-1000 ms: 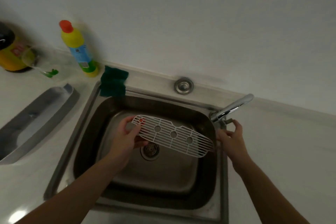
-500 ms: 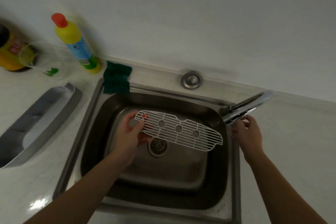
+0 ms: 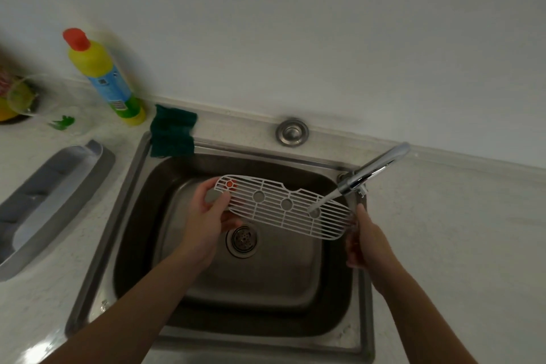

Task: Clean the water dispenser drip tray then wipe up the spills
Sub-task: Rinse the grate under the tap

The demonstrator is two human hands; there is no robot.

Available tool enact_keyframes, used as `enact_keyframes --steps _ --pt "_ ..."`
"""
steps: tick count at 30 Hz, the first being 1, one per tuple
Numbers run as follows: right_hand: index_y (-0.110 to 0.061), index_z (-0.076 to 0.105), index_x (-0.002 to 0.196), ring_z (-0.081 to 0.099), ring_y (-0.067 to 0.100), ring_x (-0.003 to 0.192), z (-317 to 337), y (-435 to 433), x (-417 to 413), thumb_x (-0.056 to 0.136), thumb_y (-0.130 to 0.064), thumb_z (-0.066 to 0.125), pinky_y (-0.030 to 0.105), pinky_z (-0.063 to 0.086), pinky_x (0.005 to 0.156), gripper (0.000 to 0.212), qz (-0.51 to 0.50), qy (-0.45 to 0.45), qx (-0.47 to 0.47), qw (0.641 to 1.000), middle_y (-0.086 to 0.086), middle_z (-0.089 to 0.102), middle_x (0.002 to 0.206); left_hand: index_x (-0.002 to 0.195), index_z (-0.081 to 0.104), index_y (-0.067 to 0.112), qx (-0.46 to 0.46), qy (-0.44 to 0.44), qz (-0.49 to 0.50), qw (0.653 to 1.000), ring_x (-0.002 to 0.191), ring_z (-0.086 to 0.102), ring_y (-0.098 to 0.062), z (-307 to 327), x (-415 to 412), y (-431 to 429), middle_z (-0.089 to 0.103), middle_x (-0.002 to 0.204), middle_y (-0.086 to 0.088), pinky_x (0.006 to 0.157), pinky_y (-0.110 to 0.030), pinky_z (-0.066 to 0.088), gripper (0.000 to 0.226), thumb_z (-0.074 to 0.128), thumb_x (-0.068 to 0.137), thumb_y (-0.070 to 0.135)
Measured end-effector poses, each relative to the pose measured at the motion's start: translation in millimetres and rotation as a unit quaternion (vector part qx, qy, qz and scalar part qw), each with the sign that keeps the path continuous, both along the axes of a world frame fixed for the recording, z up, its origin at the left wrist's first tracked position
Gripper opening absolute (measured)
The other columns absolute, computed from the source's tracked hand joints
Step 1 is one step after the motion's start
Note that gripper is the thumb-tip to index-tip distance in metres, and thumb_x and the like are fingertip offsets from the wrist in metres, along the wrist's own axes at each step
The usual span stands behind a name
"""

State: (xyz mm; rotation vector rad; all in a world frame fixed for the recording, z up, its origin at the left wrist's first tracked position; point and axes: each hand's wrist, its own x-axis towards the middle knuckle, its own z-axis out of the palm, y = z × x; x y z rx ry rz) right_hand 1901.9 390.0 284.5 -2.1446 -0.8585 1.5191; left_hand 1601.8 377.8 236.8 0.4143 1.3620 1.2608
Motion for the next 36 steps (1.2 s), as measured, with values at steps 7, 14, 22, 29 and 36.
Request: enact_keyframes --steps 7,14,22,29,36 --pt "-0.012 0.061 0.085 0.041 0.014 0.043 14.8 -16.0 3.5 0.104 -0.05 0.045 0.028 0.037 0.044 0.045 -0.139 0.149 0.011 0.979 0.003 0.048 0.055 0.14 0.056 0.039 0.041 0.128 -0.07 0.989 0.1 0.074 -0.012 -5.7 12.0 3.3 0.071 0.116 0.003 0.069 -0.024 0.063 0.037 0.057 0.106 0.025" --pt "-0.014 0.067 0.113 0.075 0.032 0.08 29.2 -21.3 11.6 0.097 -0.004 0.051 0.039 0.062 0.07 0.025 -0.065 0.127 0.103 0.984 0.017 0.075 0.106 0.121 0.073 0.026 -0.071 0.008 -0.049 0.996 0.112 0.072 -0.024 -19.7 10.9 -0.8 0.077 0.116 -0.001 0.08 -0.032 0.057 0.028 0.052 0.106 0.036" --pt "-0.018 0.064 0.126 0.077 0.03 0.093 28.1 -36.8 15.3 0.099 -0.009 0.06 0.042 0.058 0.081 0.028 -0.09 0.113 0.117 0.983 0.012 0.078 0.109 0.129 0.068 0.025 -0.085 -0.058 -0.009 0.995 0.102 0.075 -0.022 -21.5 3.5 -1.2 0.08 0.115 -0.003 0.078 -0.035 0.056 0.032 0.062 0.101 0.013" --pt "-0.013 0.07 0.116 0.077 0.026 0.092 28.1 -21.5 -9.6 0.104 -0.016 0.053 0.032 0.061 0.074 0.02 -0.081 0.109 0.133 0.982 0.011 0.079 0.106 0.12 0.069 0.018 -0.139 -0.077 0.033 0.987 0.082 0.076 -0.015 -30.5 -8.3 -17.2 0.081 0.106 -0.006 0.068 -0.033 0.056 0.019 0.062 0.102 0.019" --pt "-0.025 0.072 0.097 0.073 0.005 0.07 19.8 6.8 -68.8 0.101 -0.029 0.061 0.024 0.056 0.062 0.012 0.026 -0.003 0.136 0.99 -0.002 0.077 0.085 0.112 0.074 0.022 -0.167 -0.011 0.148 0.975 0.096 0.073 -0.022 -35.0 -53.8 -36.6 0.079 0.11 -0.006 0.071 -0.035 0.053 0.015 0.066 0.1 0.025"
